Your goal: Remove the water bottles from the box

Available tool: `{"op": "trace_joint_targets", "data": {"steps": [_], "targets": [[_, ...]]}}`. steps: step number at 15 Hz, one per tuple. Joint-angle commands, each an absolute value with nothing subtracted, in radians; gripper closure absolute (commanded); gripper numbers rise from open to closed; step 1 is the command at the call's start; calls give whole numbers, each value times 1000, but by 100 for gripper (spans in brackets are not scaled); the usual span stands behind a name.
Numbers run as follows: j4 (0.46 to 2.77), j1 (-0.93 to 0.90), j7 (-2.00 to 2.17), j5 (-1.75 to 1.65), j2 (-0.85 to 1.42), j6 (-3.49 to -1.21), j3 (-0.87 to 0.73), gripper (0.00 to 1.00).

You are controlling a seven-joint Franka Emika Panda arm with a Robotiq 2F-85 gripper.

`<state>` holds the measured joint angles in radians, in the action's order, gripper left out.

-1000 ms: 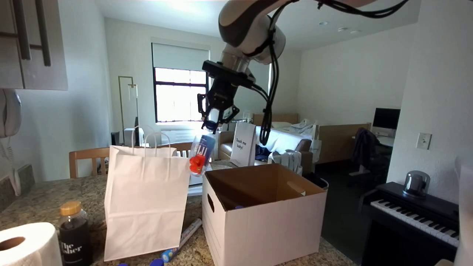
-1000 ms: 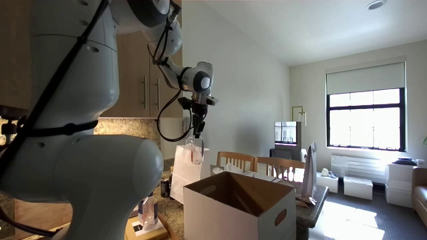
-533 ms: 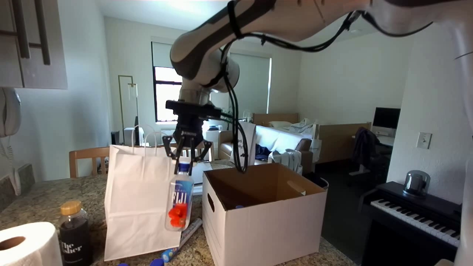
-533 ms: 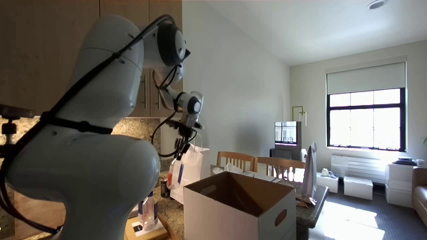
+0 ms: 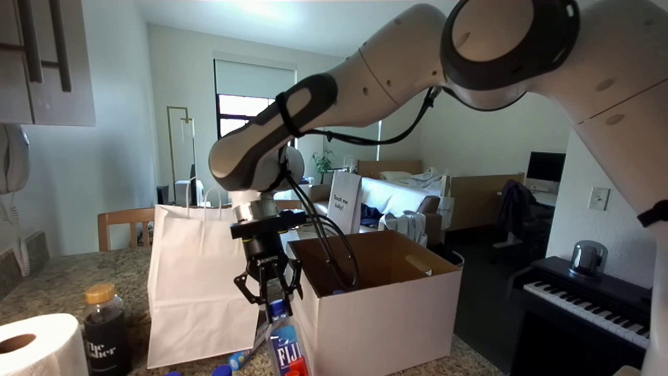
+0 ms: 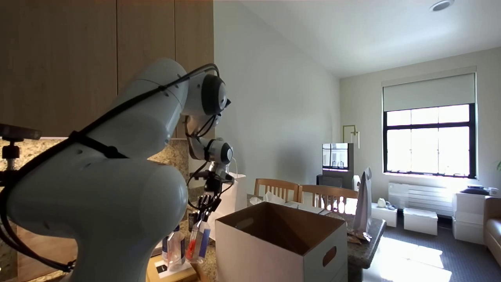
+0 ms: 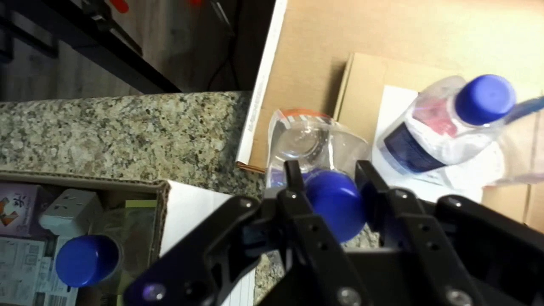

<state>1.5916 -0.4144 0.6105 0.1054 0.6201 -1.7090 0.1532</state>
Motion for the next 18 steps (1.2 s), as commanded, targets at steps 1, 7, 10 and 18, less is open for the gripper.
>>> {"op": "trace_joint_targets", "data": {"steps": [1,7,10,18], "targets": [[1476,-427,495,17,730,-1576,149,90],[1421,-467,308,-136,827,-1680,146,90],[1466,-479,265,-183,824,-1800,148,90],[1734,-496,287,-250,742,-2237,149,90]]}}
